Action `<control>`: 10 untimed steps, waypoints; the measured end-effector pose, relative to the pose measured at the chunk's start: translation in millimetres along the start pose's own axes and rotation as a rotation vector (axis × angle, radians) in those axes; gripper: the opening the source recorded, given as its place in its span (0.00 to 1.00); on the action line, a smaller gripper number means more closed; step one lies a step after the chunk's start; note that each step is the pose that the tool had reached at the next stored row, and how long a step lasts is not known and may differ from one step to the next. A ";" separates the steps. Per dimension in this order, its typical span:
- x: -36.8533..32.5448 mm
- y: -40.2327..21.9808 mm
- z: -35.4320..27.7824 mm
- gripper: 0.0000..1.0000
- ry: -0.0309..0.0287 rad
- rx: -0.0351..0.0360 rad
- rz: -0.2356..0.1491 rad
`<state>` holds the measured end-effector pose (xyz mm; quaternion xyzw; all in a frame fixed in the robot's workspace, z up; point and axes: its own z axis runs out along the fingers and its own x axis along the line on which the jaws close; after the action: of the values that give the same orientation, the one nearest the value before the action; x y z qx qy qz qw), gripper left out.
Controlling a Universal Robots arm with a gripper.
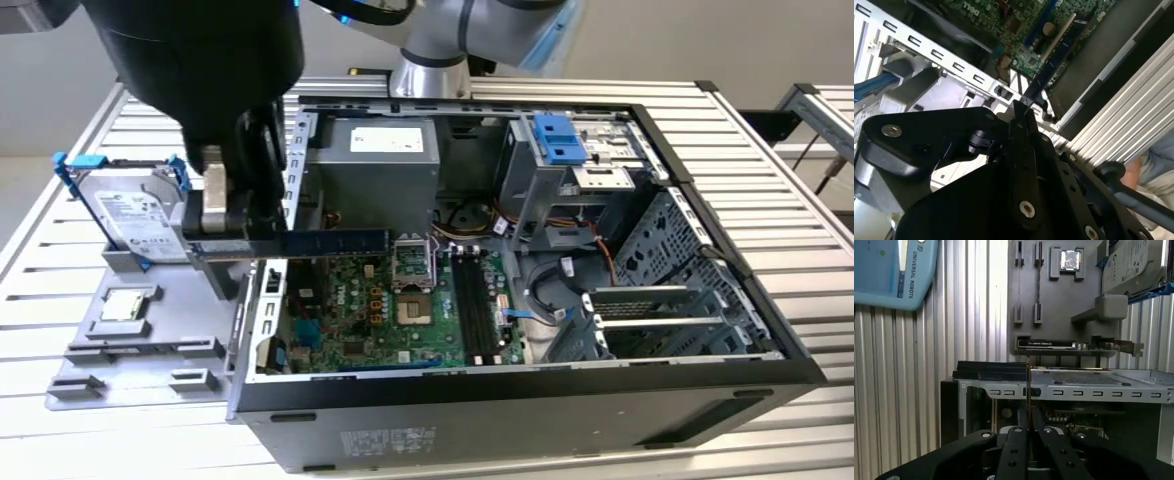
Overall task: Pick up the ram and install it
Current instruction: 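Pick up the ram and move it above insertion slot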
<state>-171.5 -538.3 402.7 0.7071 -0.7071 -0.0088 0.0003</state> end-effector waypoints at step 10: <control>-0.3 -45.4 -0.6 0.00 0.0000 0.0000 0.000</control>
<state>-126.2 -537.9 402.7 0.7071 -0.7070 -0.0088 0.0003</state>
